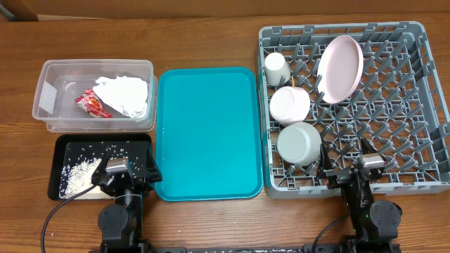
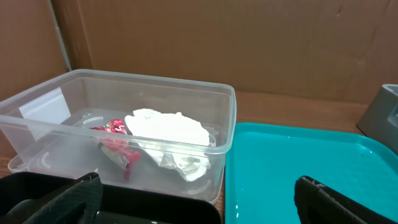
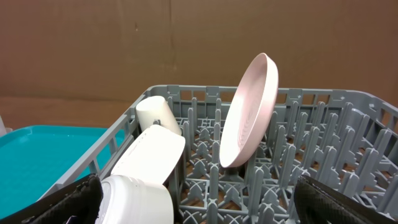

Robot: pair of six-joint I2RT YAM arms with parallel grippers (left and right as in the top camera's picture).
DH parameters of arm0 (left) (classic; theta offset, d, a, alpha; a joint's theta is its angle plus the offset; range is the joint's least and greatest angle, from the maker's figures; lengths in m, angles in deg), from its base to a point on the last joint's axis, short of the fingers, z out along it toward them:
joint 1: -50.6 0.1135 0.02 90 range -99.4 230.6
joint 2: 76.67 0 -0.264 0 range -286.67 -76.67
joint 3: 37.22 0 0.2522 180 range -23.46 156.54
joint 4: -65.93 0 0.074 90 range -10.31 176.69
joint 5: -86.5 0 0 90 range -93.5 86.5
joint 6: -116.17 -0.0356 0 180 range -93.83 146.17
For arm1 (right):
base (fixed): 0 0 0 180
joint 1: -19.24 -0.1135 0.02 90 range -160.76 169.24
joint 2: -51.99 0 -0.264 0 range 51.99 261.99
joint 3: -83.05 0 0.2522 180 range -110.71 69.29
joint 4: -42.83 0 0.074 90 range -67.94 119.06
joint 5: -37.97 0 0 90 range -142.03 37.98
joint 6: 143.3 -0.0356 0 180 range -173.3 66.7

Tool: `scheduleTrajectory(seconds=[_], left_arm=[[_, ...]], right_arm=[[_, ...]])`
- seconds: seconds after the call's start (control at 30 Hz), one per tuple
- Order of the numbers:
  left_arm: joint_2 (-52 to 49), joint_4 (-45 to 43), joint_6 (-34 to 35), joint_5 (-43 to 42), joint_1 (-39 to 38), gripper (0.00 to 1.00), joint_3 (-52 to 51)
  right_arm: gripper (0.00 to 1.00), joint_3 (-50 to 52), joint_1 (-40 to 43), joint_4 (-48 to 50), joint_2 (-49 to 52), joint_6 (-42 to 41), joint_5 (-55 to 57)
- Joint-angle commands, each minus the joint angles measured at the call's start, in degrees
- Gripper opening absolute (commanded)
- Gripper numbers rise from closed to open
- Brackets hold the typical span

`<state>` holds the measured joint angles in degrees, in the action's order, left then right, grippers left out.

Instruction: Sort waste into correct bins and load items into the dishwasher

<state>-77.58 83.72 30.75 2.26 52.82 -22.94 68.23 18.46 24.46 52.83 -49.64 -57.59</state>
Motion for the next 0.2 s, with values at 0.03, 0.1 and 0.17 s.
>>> scheduleTrajectory(seconds=[0.03,0.1,0.17], left_arm=[[0.66,-0.22,1.22,0.20,-0.35,1.00,-0.24],[0.66,-0.22,1.22,0.20,-0.35,1.00,-0.24],[0.66,-0.22,1.22,0.17,-0.35,1.00,-0.24]], right_arm=[[1.00,0.61,0.20,0.24,-0.68,0.22,-0.09],[1.00,0.61,0.20,0.24,-0.68,0.22,-0.09],[1.00,0.61,0.20,0.24,-0.68,0.22,-0.09]])
